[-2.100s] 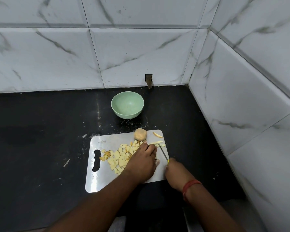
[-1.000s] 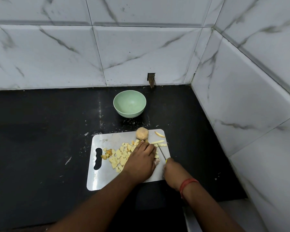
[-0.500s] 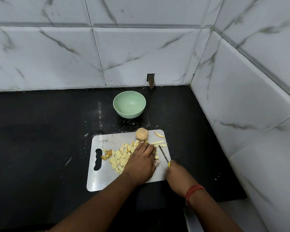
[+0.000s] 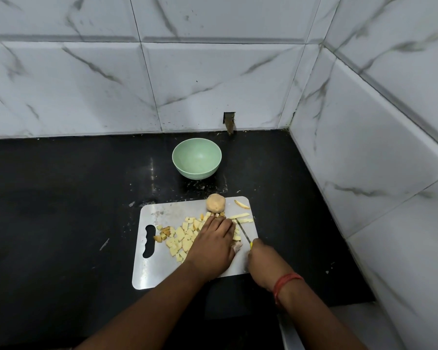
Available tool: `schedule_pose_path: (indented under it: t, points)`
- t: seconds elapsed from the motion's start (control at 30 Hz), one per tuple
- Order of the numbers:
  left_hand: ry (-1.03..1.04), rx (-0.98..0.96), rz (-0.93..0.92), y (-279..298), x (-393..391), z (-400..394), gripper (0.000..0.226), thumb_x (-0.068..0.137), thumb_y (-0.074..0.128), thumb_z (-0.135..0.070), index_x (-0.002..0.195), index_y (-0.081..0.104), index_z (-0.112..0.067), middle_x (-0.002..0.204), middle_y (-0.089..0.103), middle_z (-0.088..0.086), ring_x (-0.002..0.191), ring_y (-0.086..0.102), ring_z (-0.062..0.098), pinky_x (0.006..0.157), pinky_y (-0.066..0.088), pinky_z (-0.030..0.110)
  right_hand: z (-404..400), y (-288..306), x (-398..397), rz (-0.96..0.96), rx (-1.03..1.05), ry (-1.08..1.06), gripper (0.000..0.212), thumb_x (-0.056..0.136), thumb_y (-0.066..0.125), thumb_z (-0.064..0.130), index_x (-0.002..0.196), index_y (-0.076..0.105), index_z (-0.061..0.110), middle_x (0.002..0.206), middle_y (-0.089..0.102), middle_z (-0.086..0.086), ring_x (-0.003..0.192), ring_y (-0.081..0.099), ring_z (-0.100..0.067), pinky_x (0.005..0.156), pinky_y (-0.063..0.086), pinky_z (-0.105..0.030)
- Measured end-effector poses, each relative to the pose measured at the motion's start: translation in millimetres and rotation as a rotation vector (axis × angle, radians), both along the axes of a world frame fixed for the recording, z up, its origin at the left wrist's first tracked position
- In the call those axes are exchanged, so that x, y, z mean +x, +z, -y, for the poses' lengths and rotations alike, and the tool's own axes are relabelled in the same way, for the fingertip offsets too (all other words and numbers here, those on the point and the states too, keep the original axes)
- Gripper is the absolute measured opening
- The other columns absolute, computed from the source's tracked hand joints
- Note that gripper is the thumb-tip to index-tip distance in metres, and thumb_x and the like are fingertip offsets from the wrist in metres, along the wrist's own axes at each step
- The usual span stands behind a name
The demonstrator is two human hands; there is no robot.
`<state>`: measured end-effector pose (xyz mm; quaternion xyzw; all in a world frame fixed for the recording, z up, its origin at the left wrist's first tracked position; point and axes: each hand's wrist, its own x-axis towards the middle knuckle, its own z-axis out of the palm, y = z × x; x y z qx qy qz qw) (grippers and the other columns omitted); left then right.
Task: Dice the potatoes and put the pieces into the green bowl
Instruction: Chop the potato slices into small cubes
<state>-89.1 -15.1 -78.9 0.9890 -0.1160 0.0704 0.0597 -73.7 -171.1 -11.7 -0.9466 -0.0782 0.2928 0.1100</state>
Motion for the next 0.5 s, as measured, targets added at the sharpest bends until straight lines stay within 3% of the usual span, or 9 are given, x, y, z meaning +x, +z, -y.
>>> schedule_pose_path:
  t: [0.1, 0.27, 0.5]
  points:
    - [-0.001, 0.026, -0.003, 0.0, 1.8, -0.5, 0.064, 0.101, 0.033, -0.052, 0.143, 0.056, -0.009, 0.141, 0.055, 0.005, 0.137, 0.044, 0.025, 0.123, 0.026, 0.047, 1.1, -0.4, 0.5, 0.001, 0.006, -0.046, 0.023, 0.095, 0.042, 0.010, 0.118, 0.045, 0.007, 0.112, 0.062, -0.014, 0.098, 0.064, -0.027, 0.073, 0.046, -0.030]
    - [0.009, 0.039, -0.040, 1.8, 2.6, -0.2, 0.069, 0.101, 0.025, -0.055, 0.149, 0.049, -0.012, 0.146, 0.049, 0.003, 0.141, 0.038, 0.025, 0.124, 0.020, 0.051, 2.8, -2.1, 1.0, 0.007, 0.009, -0.058, 0.023, 0.094, 0.042, 0.010, 0.117, 0.045, 0.008, 0.111, 0.063, -0.013, 0.097, 0.064, -0.026, 0.070, 0.043, -0.029]
    - [0.005, 0.048, -0.026, -2.2, -0.5, -0.5, 0.065, 0.101, 0.033, -0.054, 0.148, 0.050, -0.013, 0.146, 0.050, 0.003, 0.140, 0.040, 0.025, 0.123, 0.023, 0.051, 0.4, 0.3, 2.6, 0.000, -0.009, -0.066, 0.029, 0.094, 0.040, 0.007, 0.123, 0.043, 0.007, 0.115, 0.061, -0.015, 0.101, 0.063, -0.028, 0.073, 0.044, -0.030]
